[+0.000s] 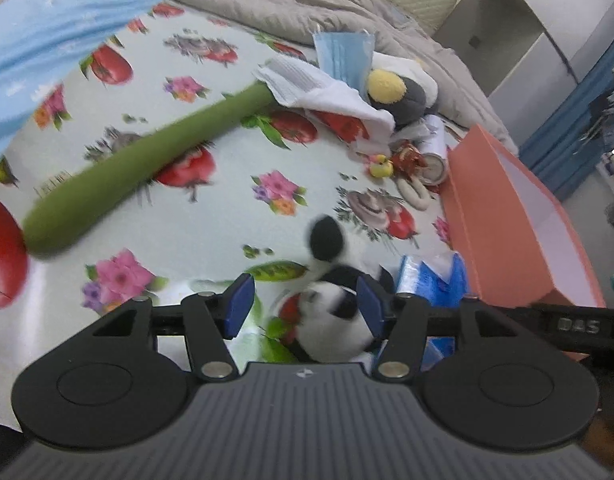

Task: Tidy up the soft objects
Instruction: 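Grasp the small panda plush with the left gripper and lift it, then carry the wipe pack into the box and open the right gripper while the left carries the panda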

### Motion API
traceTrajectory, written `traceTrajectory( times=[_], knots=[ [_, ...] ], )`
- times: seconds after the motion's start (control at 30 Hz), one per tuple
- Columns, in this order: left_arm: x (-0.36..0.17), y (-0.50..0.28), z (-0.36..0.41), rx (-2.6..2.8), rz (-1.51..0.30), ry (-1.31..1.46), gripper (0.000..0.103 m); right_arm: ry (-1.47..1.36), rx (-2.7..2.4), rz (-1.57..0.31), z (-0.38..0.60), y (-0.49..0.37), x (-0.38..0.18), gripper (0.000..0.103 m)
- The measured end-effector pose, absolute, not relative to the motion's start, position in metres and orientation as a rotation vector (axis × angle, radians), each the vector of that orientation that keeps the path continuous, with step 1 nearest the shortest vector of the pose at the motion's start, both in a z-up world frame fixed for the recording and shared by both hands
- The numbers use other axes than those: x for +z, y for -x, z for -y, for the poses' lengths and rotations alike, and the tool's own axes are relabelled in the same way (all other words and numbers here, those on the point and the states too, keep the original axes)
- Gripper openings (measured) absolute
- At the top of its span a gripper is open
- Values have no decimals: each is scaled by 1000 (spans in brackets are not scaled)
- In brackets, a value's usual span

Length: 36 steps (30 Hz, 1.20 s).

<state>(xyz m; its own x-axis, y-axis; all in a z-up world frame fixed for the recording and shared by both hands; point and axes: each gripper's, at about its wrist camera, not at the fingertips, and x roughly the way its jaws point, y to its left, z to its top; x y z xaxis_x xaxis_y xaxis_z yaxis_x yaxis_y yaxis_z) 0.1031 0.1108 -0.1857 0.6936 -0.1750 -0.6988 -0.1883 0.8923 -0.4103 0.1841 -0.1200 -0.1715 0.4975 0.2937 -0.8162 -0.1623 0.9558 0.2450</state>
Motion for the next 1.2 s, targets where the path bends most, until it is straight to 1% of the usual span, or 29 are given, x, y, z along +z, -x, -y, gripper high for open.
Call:
traceTrajectory(
  times=[0.13, 0.27, 0.53, 0.6, 0.63, 0.67, 0.77, 1.0, 1.2],
  knots=[
    [-193, -106, -110, -45, -827, 514, 62, -121, 241, -1000, 116, -190, -180, 41],
    [-198, -111, -105, -75, -845, 534, 62, -150, 222, -1045, 115, -197, -194, 41],
    [-206, -119, -87, -117, -873, 471, 62, -155, 188, -1052, 123, -197, -208, 41],
    [-207, -120, -86, -126, -875, 476, 62, -153, 199, -1045, 125, -197, -208, 33],
    [-208, -121, -85, -130, -877, 479, 62, -147, 204, -1042, 126, -196, -208, 21],
    [-209, -122, -84, -134, -882, 483, 62, -135, 206, -1038, 125, -196, -207, 18],
    [-212, -124, -81, -147, -894, 489, 62, -102, 231, -1017, 123, -193, -203, 15],
    [-215, -127, -71, -141, -918, 490, 59, -83, 271, -1028, 122, -193, -200, 14],
    [-208, -121, -67, -110, -923, 497, 57, -79, 296, -1000, 128, -186, -187, 14]
  ],
)
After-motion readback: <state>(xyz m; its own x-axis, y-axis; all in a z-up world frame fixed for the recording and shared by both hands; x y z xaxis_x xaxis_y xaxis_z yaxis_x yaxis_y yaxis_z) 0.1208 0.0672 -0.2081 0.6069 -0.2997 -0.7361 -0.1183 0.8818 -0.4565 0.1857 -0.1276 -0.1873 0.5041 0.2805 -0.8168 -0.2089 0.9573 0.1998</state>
